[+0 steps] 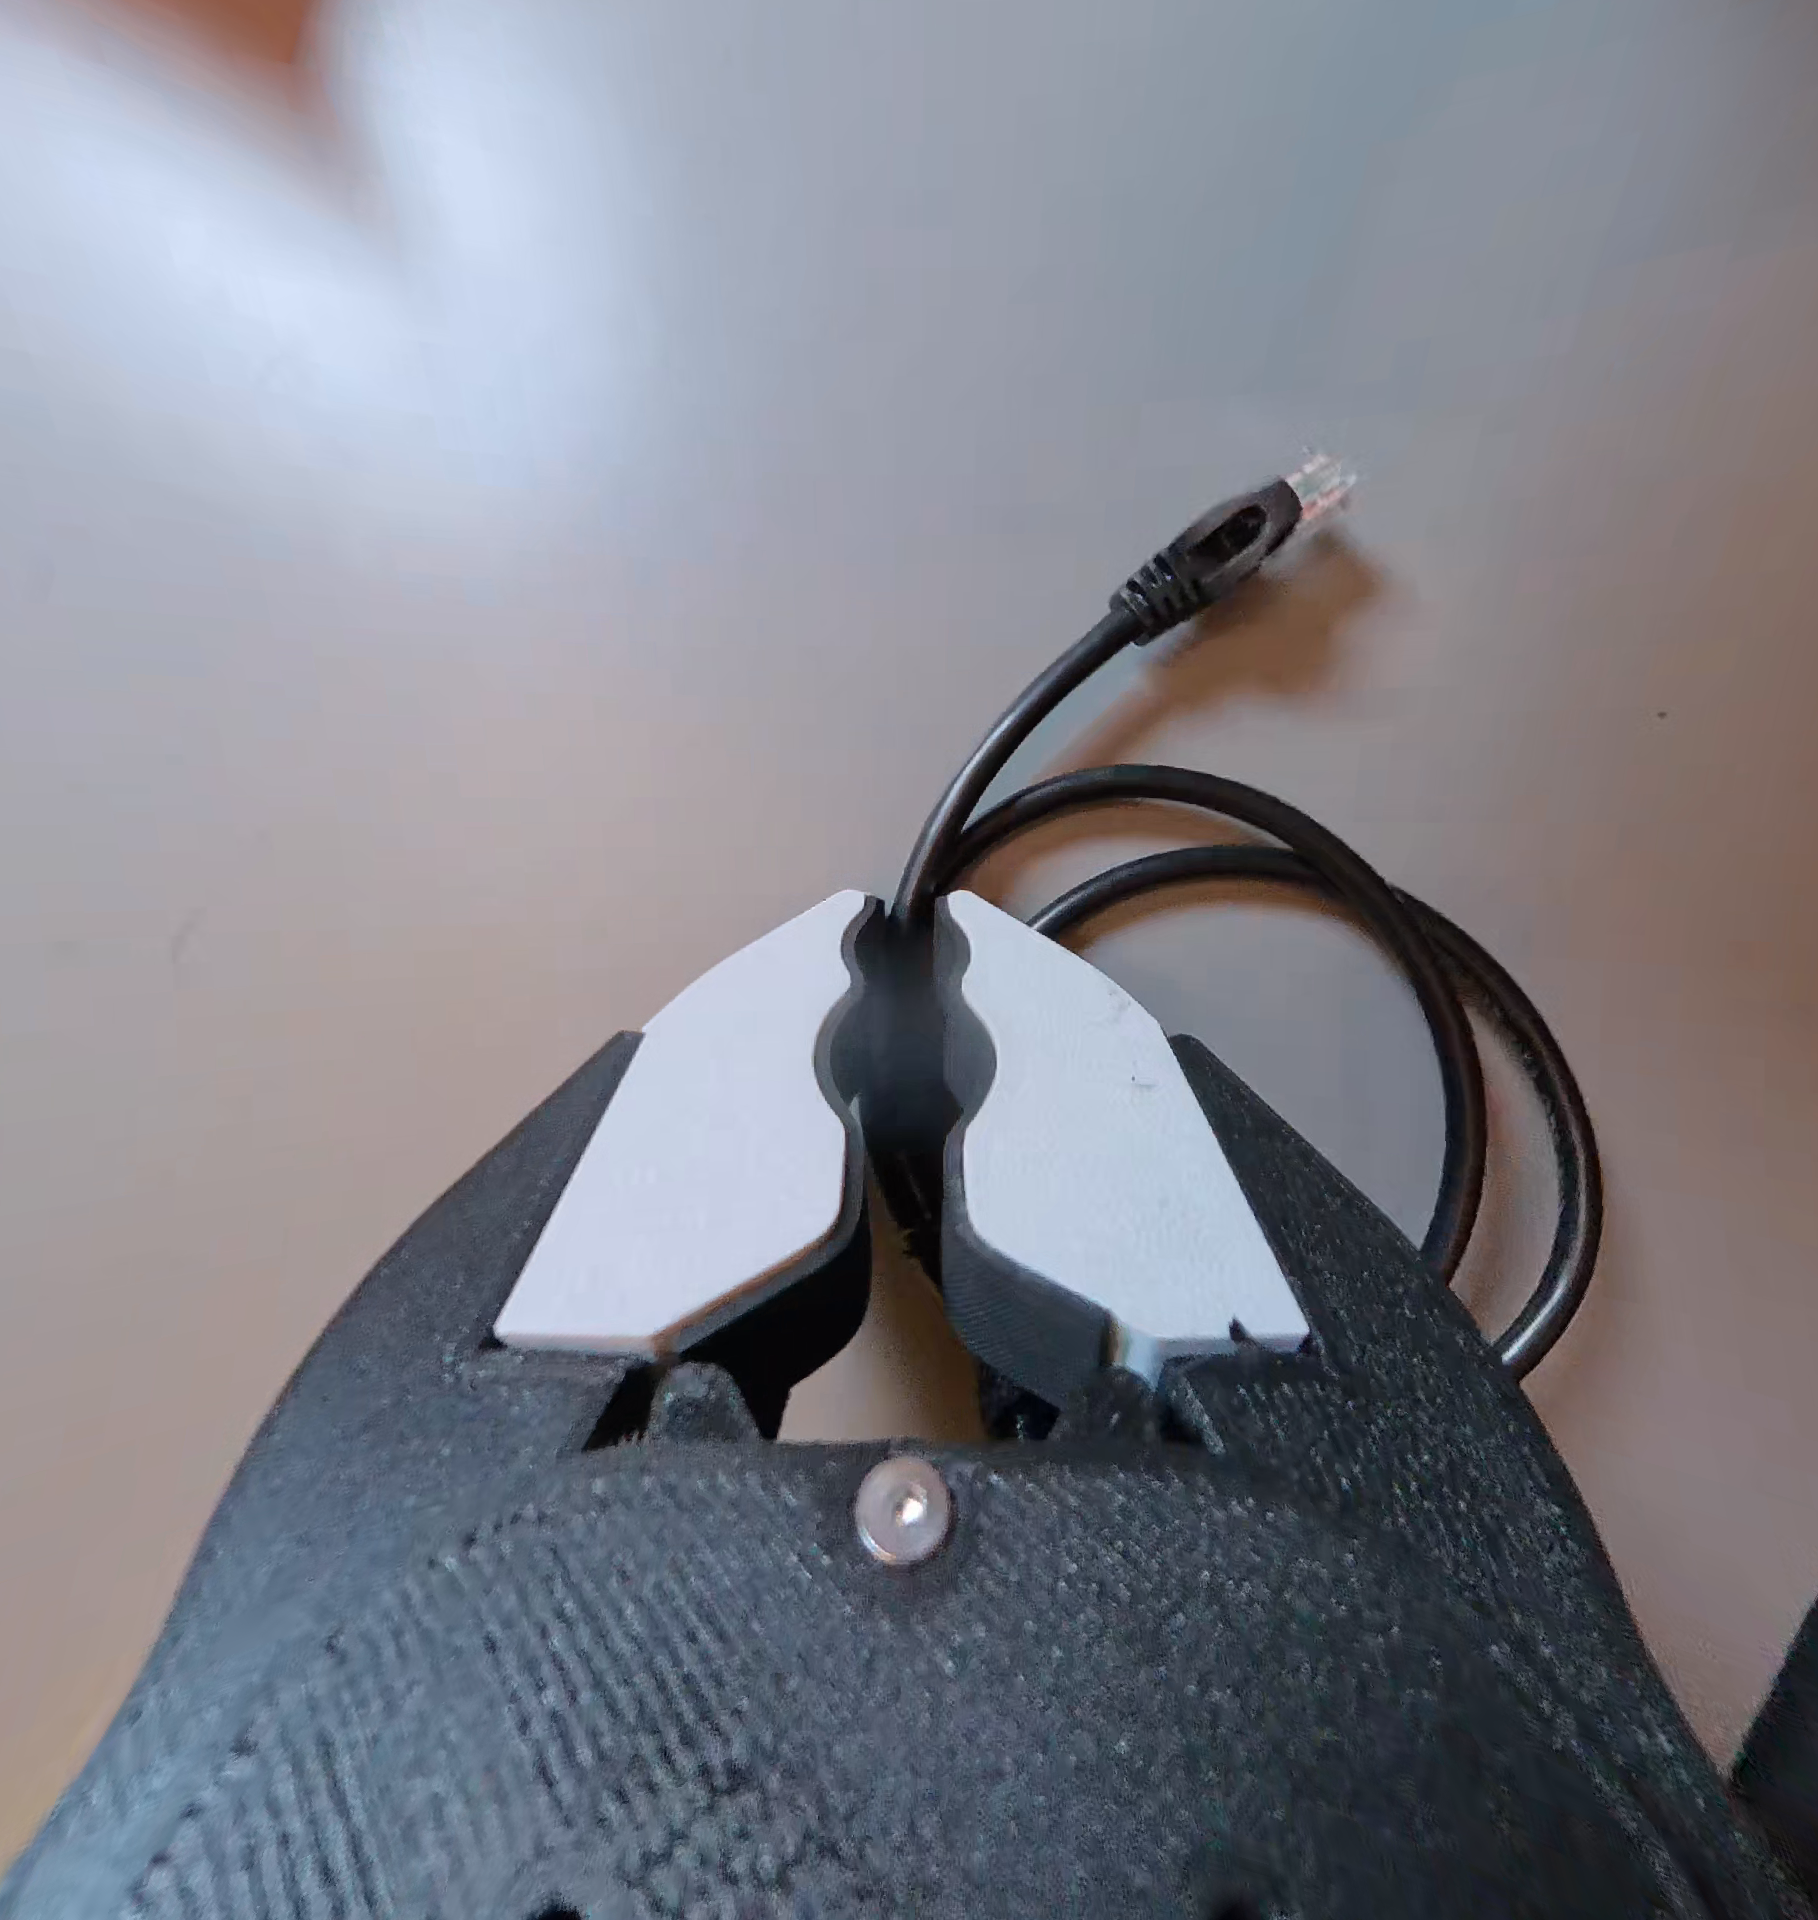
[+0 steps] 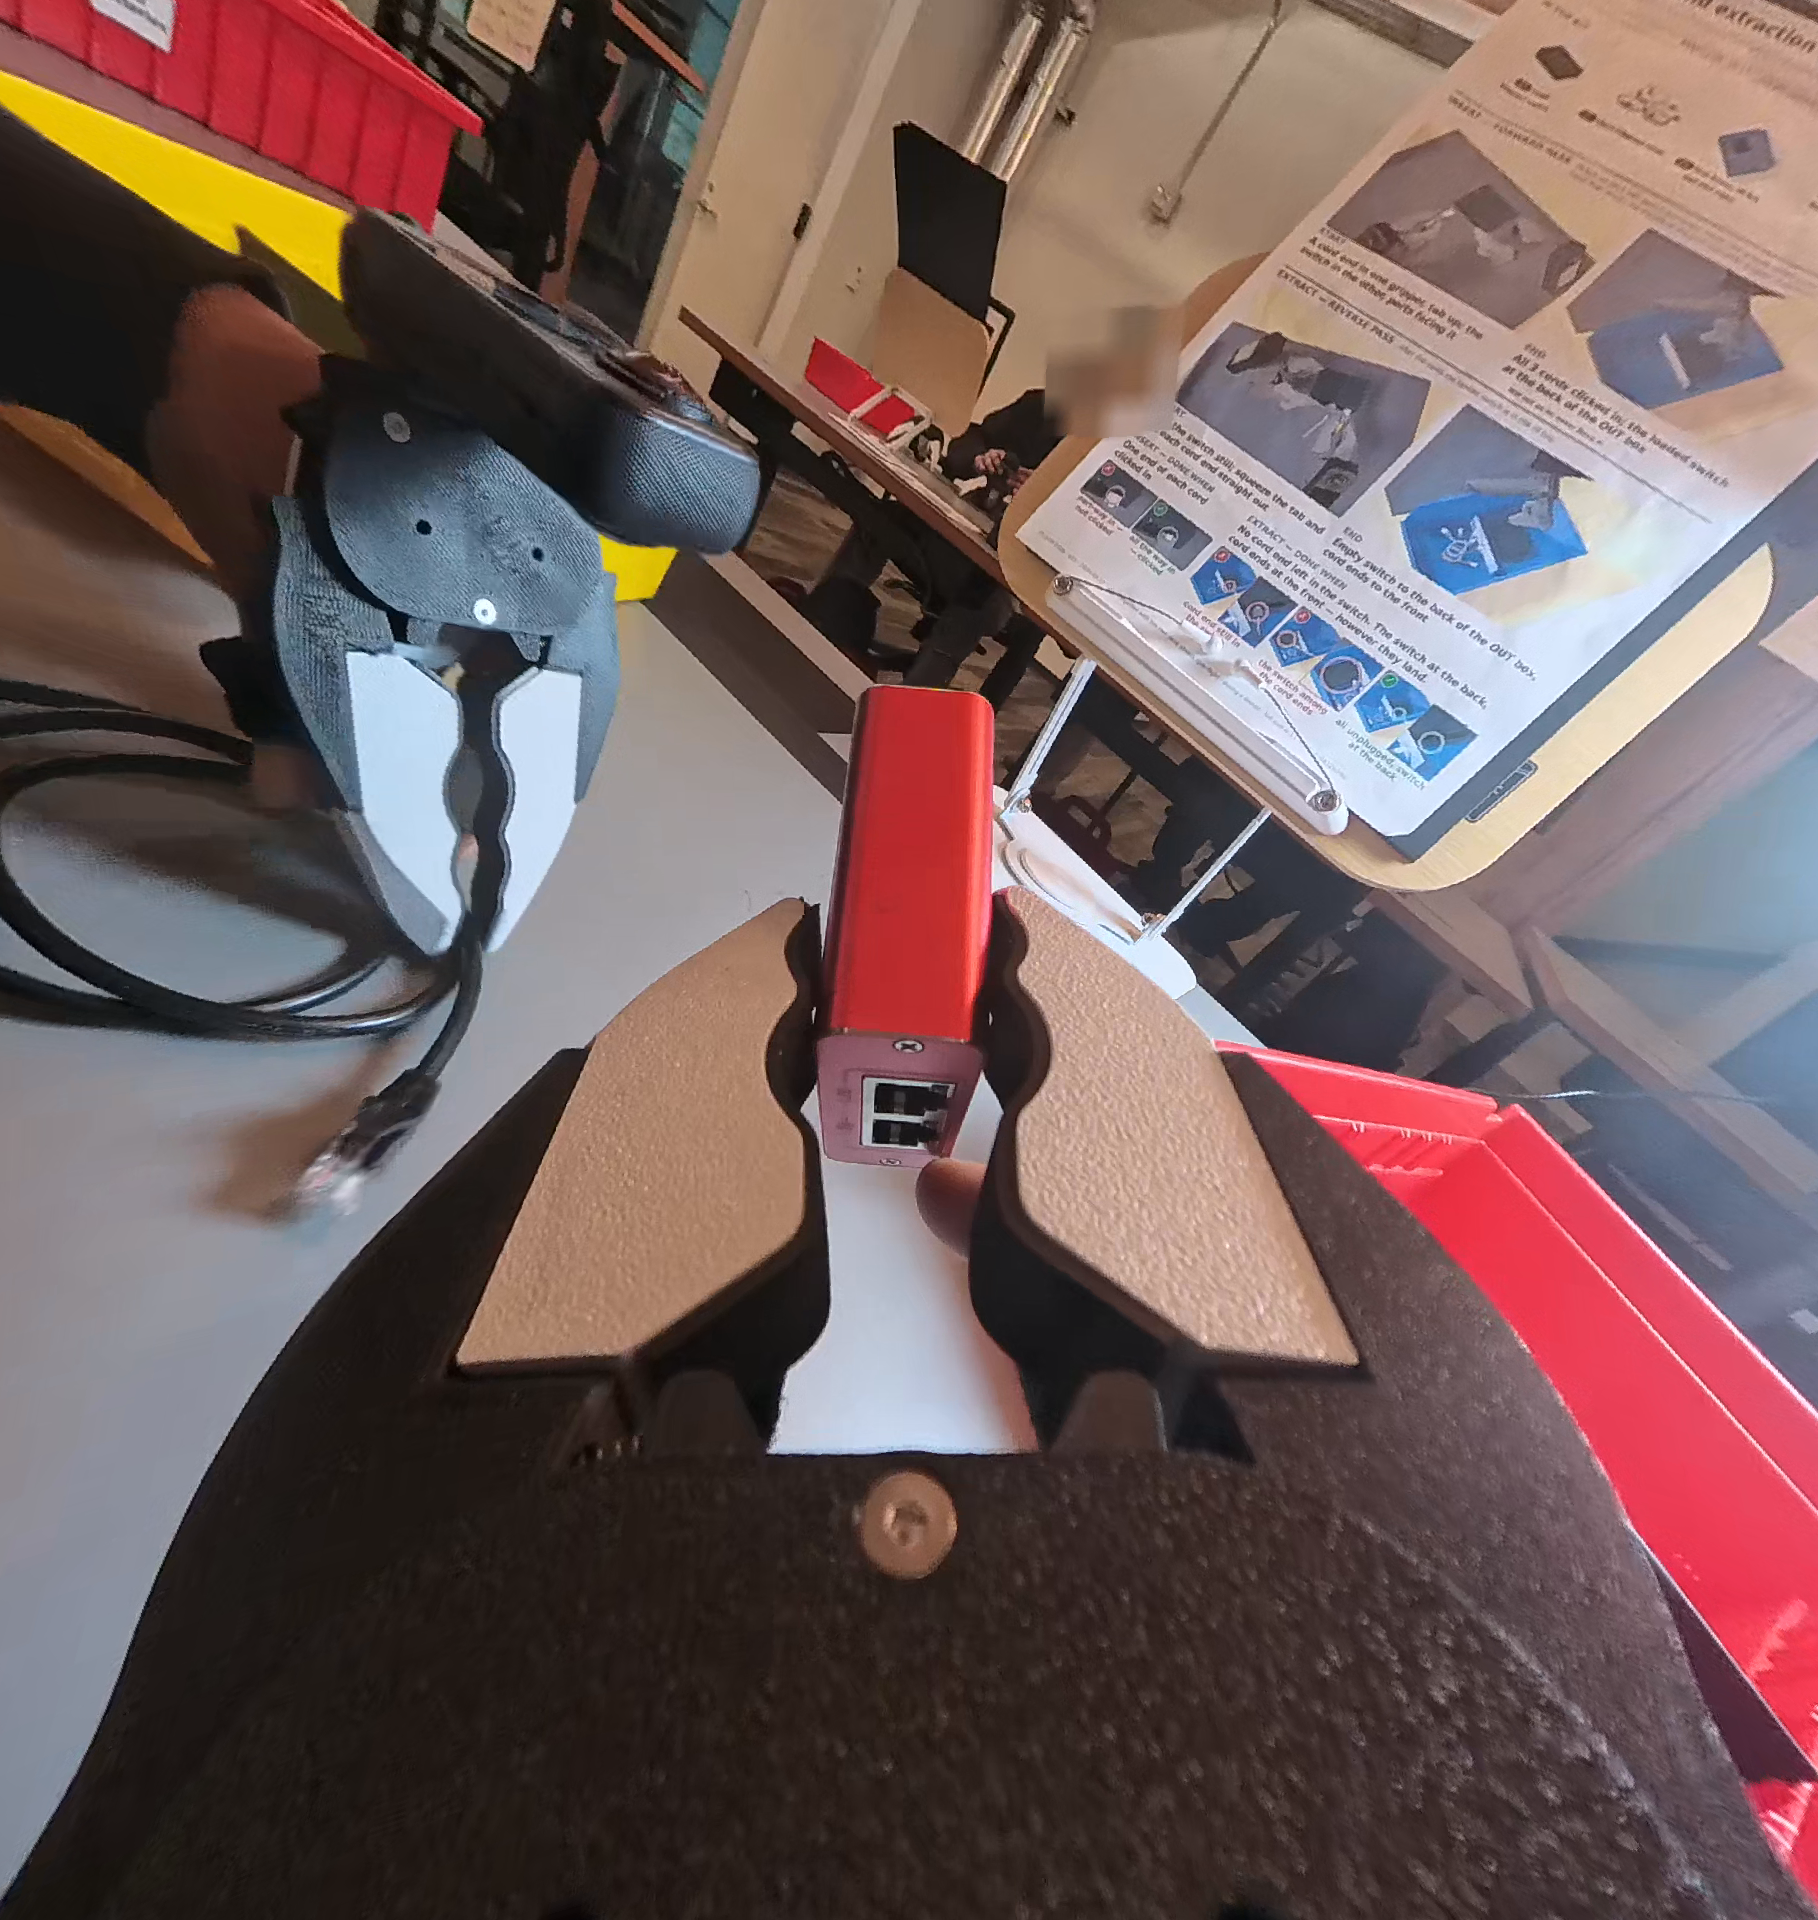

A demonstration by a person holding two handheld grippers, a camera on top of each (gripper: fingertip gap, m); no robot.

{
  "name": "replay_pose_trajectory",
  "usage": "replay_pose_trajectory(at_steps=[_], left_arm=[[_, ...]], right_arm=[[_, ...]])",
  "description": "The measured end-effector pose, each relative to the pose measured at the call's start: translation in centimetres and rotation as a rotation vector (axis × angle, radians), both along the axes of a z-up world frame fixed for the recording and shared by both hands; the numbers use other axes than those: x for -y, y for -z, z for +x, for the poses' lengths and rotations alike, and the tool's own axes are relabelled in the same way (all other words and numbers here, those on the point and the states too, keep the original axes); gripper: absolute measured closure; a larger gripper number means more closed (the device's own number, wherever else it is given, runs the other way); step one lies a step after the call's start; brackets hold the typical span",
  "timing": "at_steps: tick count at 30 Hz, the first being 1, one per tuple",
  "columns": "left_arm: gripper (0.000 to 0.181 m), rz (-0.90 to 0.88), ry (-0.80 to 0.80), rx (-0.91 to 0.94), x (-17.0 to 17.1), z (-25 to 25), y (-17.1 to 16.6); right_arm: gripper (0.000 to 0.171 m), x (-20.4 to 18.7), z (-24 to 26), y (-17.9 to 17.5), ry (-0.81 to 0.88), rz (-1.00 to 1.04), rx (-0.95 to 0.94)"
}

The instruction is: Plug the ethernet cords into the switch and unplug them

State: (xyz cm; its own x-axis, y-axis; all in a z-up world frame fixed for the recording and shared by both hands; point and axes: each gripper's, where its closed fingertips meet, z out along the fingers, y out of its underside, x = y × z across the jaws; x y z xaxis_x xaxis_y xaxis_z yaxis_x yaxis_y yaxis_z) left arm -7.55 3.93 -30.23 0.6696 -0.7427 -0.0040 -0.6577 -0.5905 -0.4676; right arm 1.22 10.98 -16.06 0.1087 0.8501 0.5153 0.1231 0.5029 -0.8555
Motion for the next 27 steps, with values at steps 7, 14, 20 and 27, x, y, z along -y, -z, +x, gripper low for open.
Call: replay_pose_trajectory(at_steps=[7,14,20,27], left_arm=[[0.170,-0.064,-0.179,-0.035,3.6,-2.8,-0.6],[0.156,0.015,-0.173,0.091,0.9,-1.3,-2.8],[0.155,0.007,-0.030,0.111,-1.1,1.7,-1.0],[0.169,0.114,-0.106,0.246,-1.2,1.7,-1.8]], right_arm=[[0.143,-0.2,0.3,-0.3,0.002,-0.004,-0.009],[0.143,0.0,-0.1,0.2,-0.003,0.001,0.006],[0.143,0.9,0.2,0.3,-0.050,0.029,0.011],[0.143,3.1,-0.1,1.9,-0.185,0.115,0.093]])
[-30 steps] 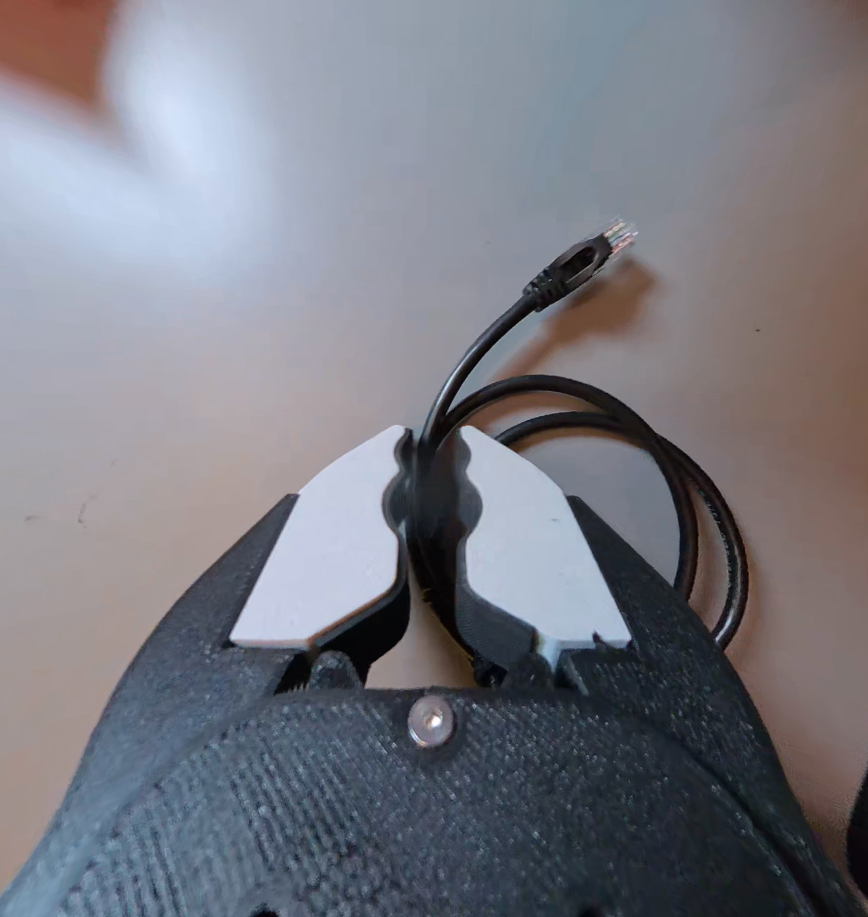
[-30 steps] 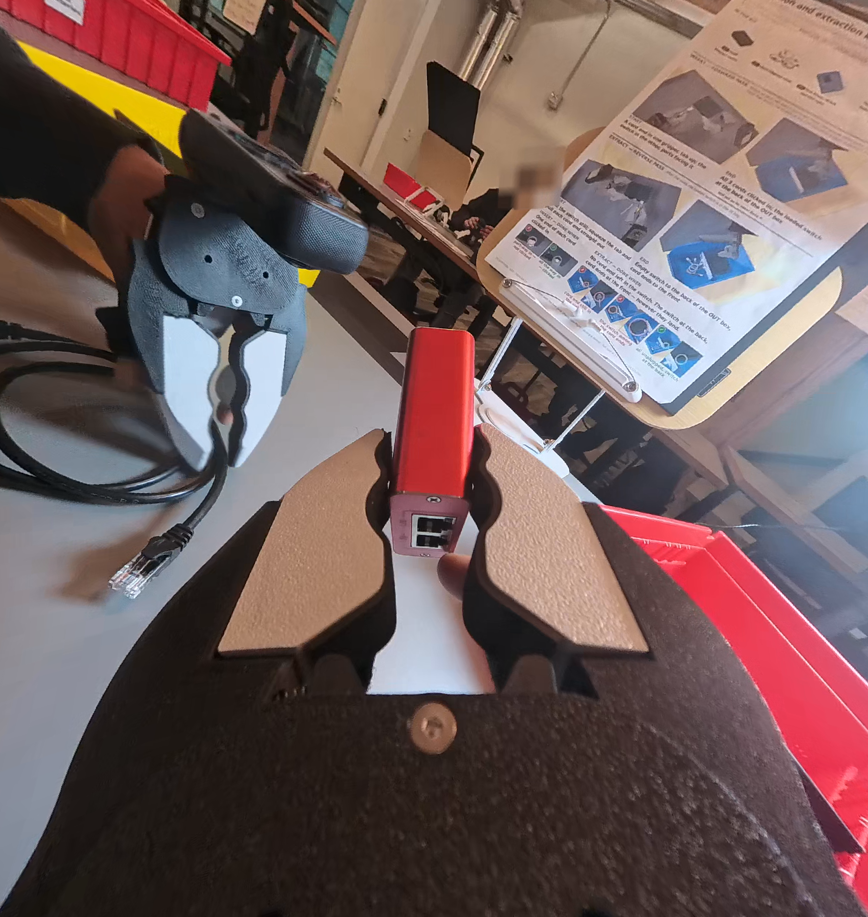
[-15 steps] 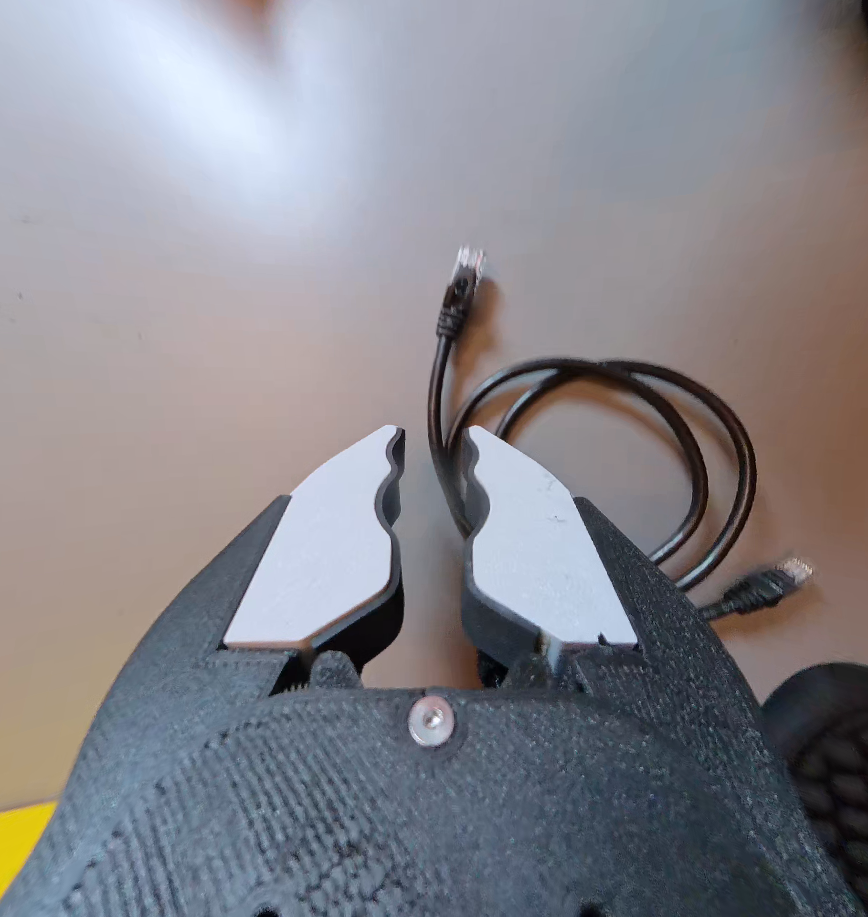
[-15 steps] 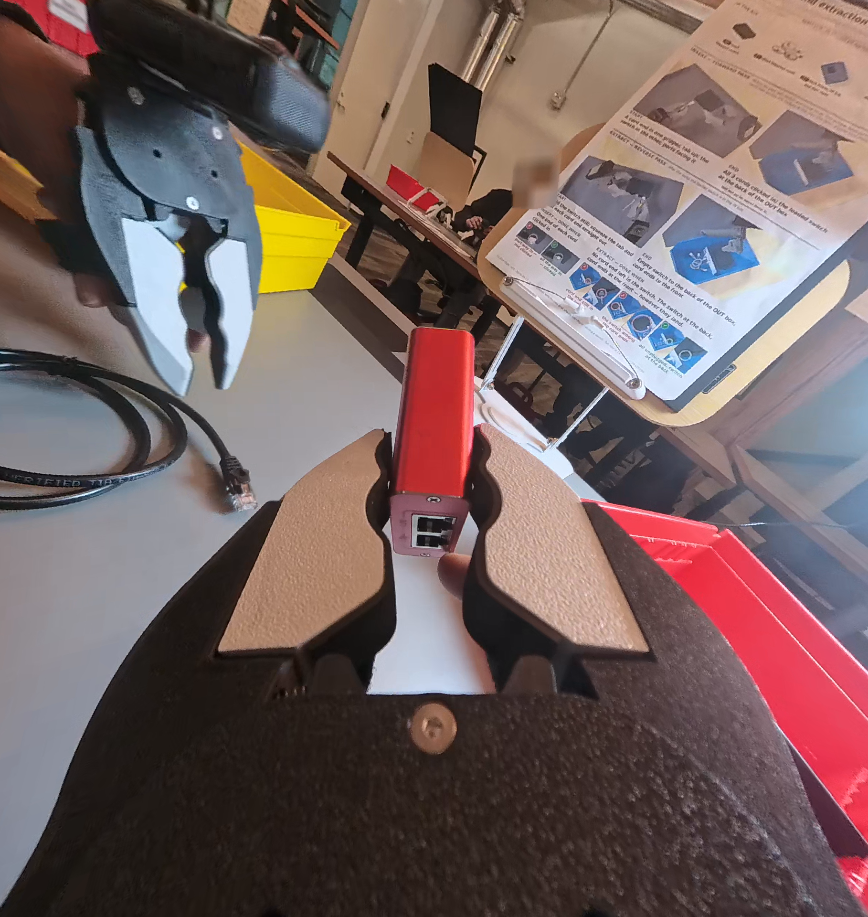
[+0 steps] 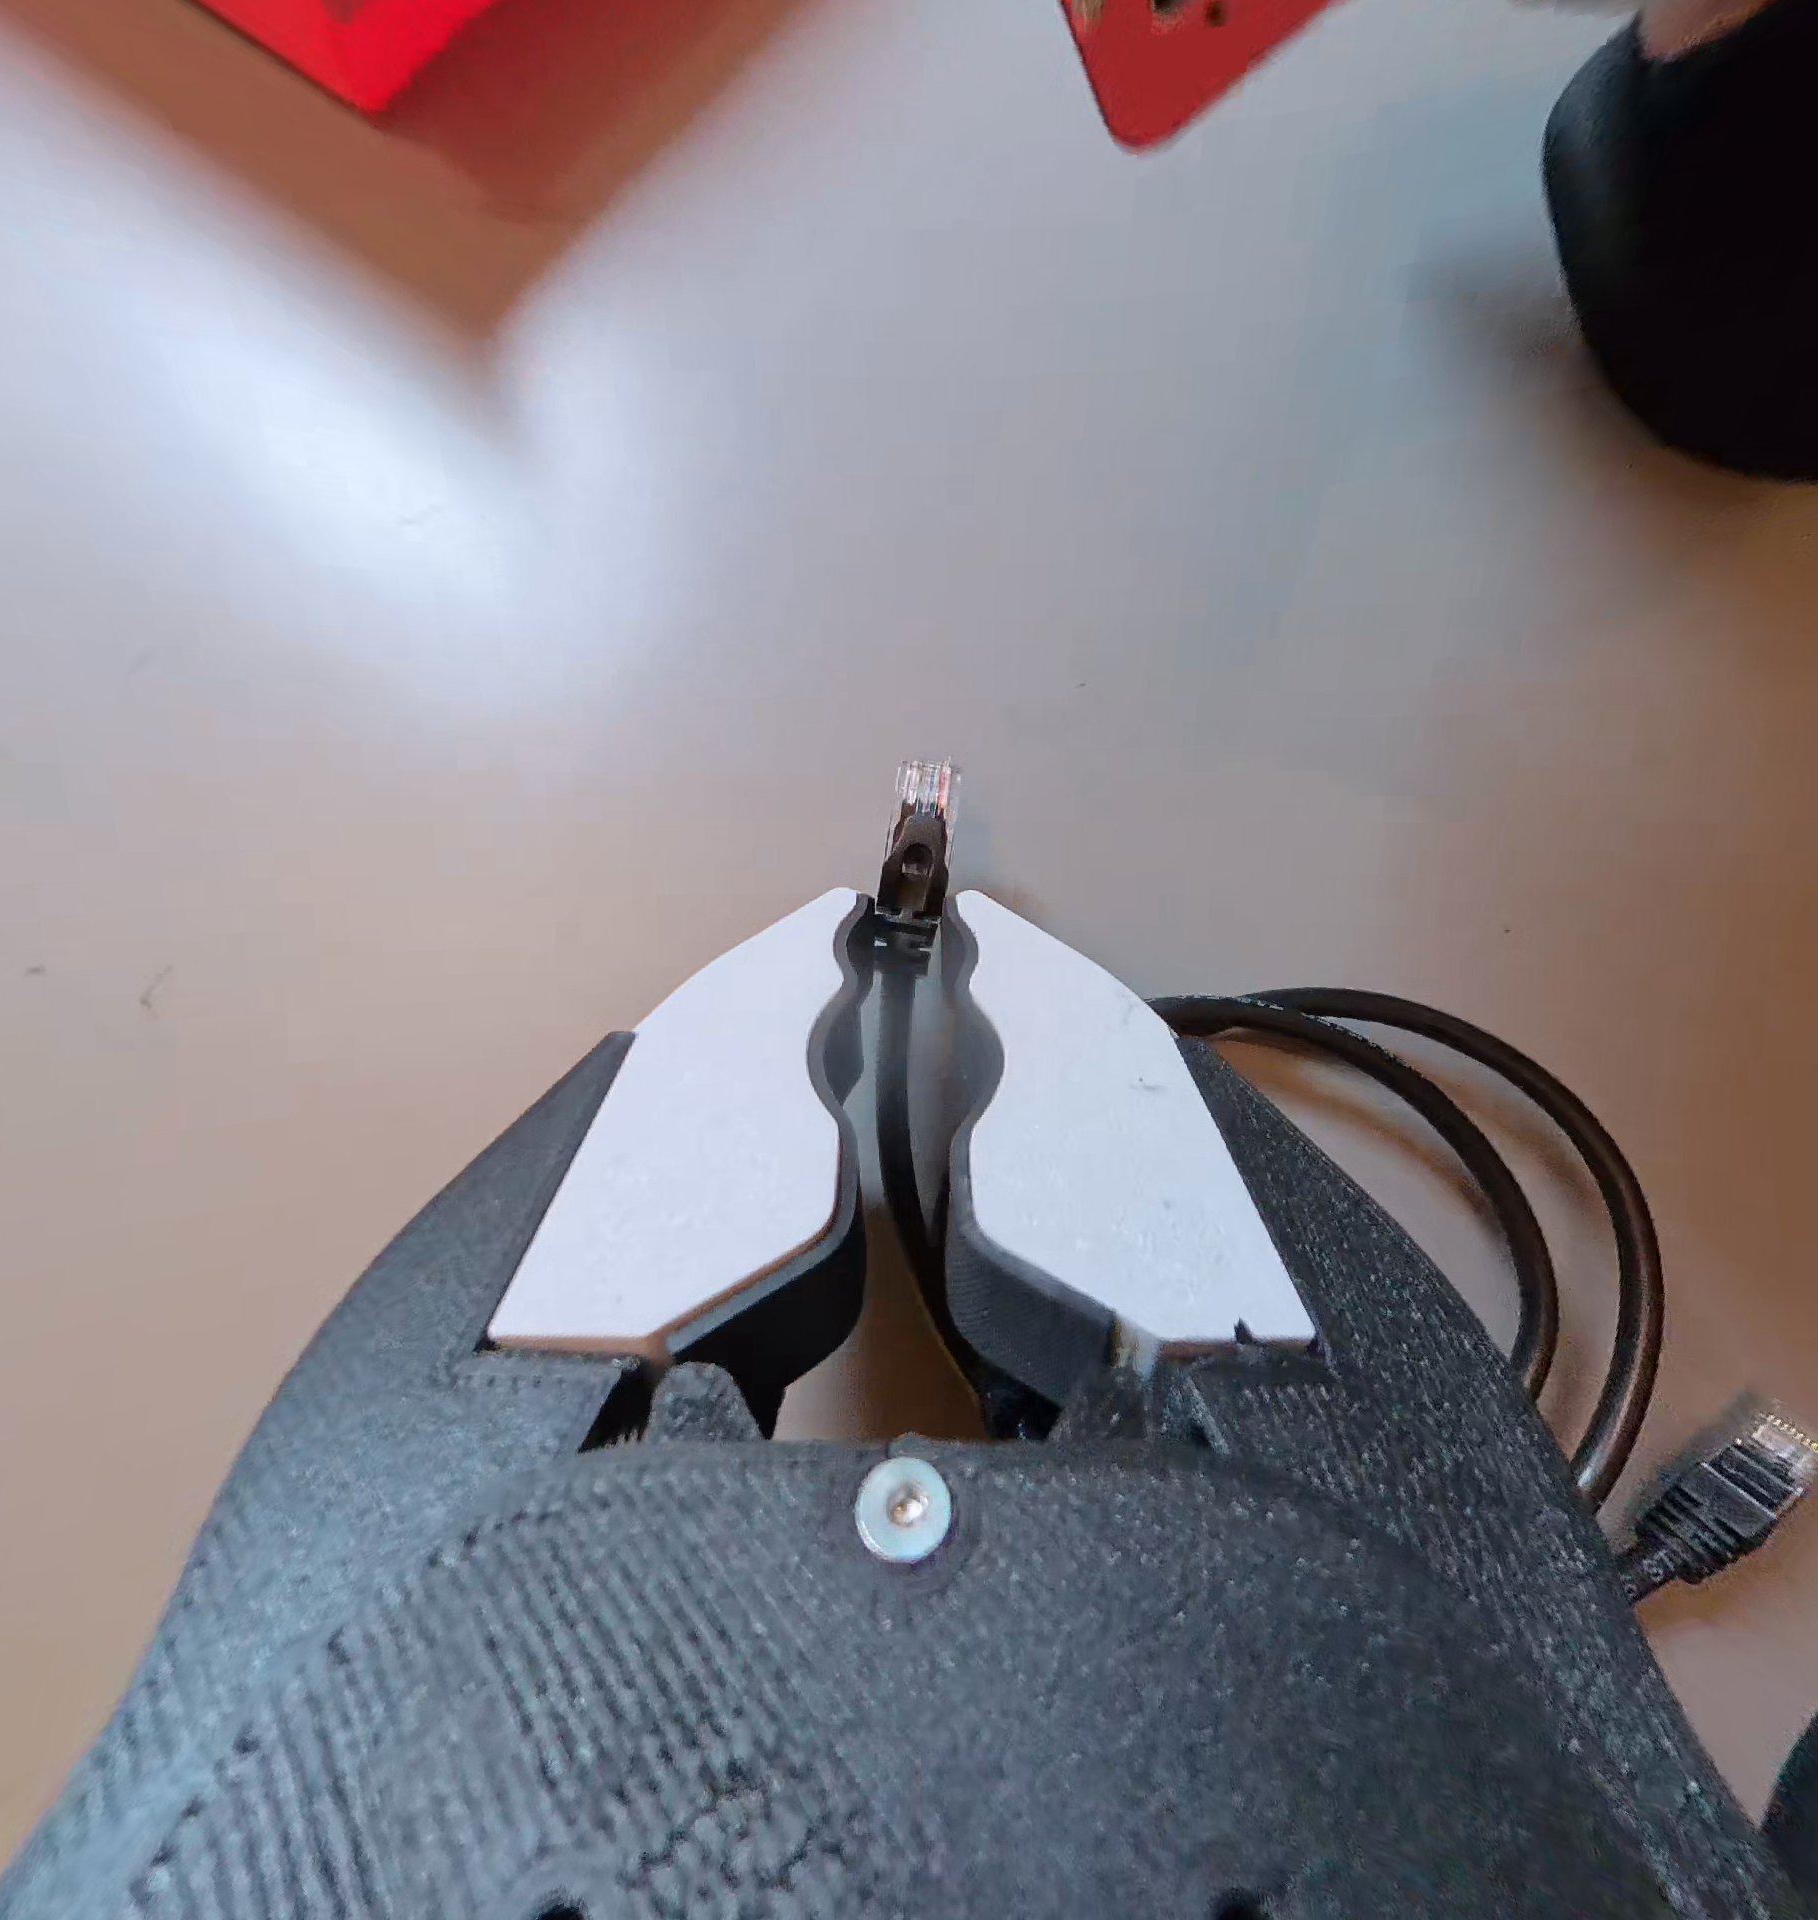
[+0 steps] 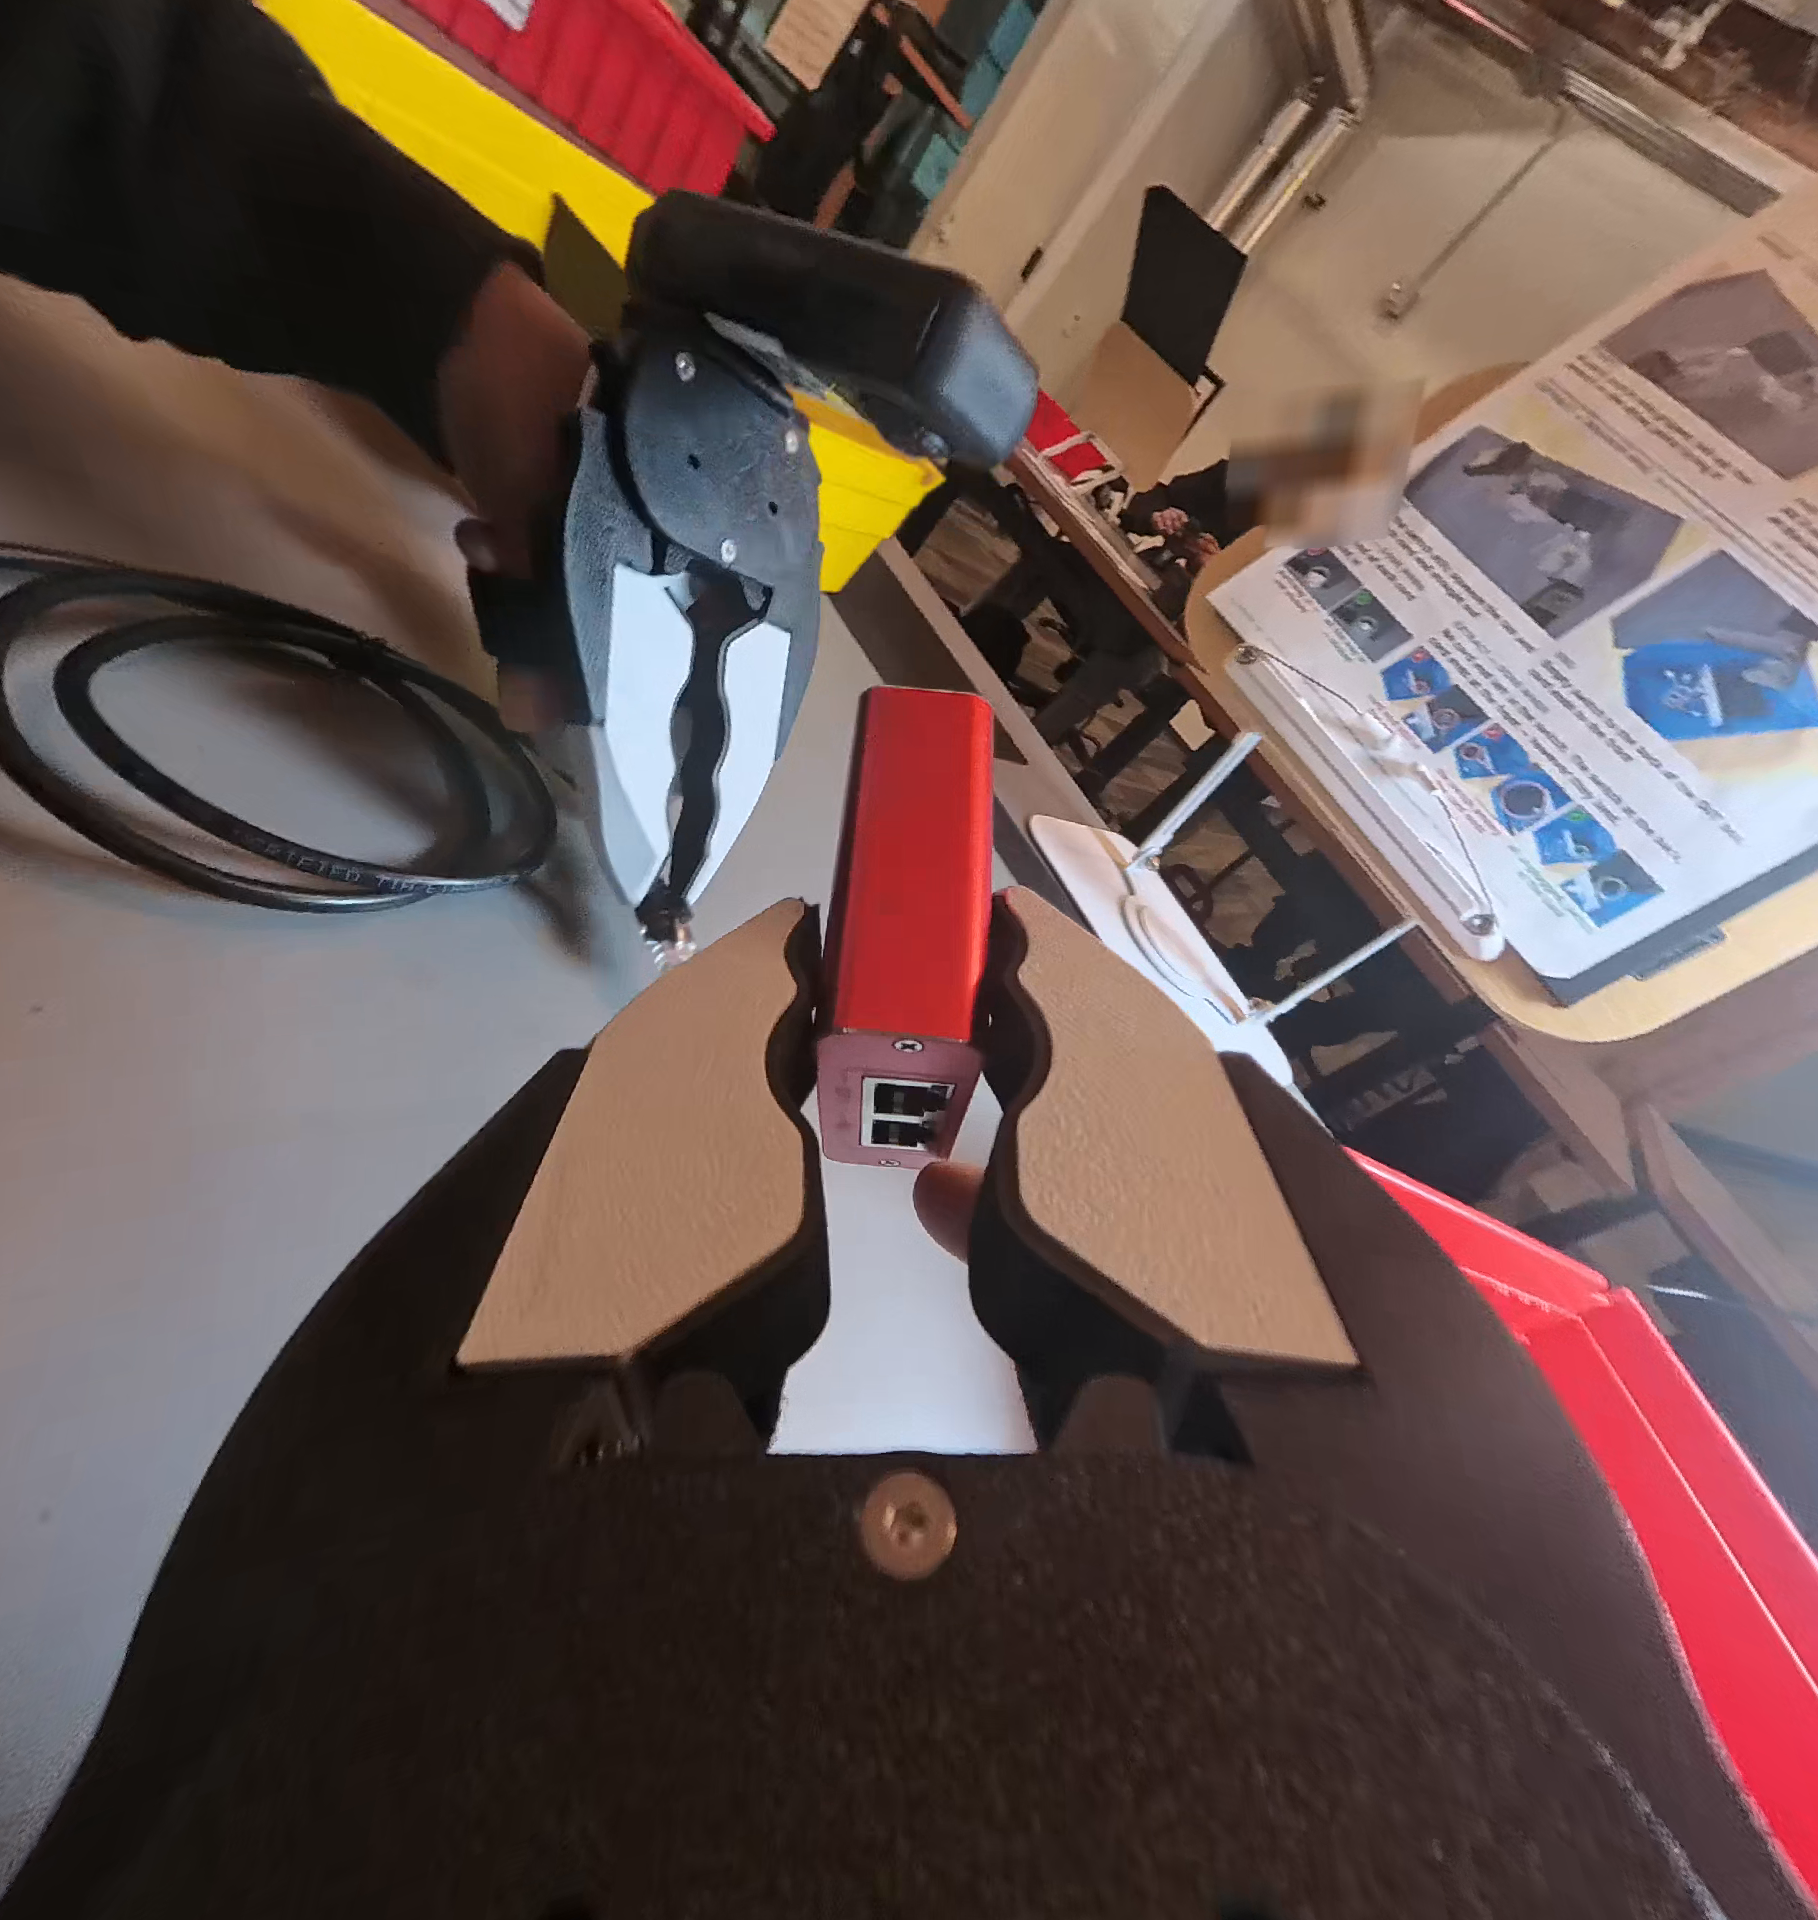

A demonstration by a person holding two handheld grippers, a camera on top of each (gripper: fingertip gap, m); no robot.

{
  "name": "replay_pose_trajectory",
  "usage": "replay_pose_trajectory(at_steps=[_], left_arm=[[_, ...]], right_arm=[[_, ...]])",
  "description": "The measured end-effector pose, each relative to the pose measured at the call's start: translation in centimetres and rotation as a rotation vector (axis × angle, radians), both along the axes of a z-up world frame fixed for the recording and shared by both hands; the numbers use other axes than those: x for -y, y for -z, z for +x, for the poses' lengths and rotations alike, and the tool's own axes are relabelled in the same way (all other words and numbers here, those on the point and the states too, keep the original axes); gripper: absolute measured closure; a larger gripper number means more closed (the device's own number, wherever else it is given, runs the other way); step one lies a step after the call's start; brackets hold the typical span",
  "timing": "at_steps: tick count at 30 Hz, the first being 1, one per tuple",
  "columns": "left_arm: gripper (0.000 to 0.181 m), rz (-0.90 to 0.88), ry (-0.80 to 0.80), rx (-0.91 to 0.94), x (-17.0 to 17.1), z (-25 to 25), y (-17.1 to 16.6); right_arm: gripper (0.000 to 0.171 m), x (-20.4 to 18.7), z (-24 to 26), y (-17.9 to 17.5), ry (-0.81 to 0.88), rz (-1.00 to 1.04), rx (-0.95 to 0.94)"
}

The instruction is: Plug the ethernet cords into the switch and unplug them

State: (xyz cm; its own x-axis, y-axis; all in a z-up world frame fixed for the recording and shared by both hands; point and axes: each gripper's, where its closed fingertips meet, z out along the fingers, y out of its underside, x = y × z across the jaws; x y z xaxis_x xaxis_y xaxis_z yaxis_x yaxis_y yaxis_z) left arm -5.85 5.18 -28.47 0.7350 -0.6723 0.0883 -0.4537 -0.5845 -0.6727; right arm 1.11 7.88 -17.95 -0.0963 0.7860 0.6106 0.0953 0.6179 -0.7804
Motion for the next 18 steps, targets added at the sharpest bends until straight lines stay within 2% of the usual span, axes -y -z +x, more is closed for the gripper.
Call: replay_pose_trajectory(at_steps=[3,7,10,12,15,18], left_arm=[[0.169,-0.017,-0.033,-0.003,0.8,-0.8,0.1],[0.157,-0.021,-0.043,0.010,1.1,-0.6,0.6],[0.169,0.006,-0.035,-0.074,0.9,-0.9,1.4],[0.169,0.010,-0.039,-0.064,0.9,-0.7,1.2],[0.169,0.010,-0.018,0.051,1.7,0.0,-0.2],[0.169,-0.003,0.016,0.249,2.8,1.4,-2.9]], right_arm=[[0.143,1.0,-0.1,0.3,-0.054,-0.003,0.012],[0.143,2.3,0.1,0.3,-0.114,0.008,0.002],[0.143,3.4,0.5,-0.3,-0.165,0.014,-0.030],[0.143,4.1,0.8,-0.8,-0.191,0.019,-0.054],[0.142,4.7,0.9,-0.9,-0.204,0.032,-0.058],[0.142,4.7,0.7,-0.1,-0.203,0.055,-0.031]])
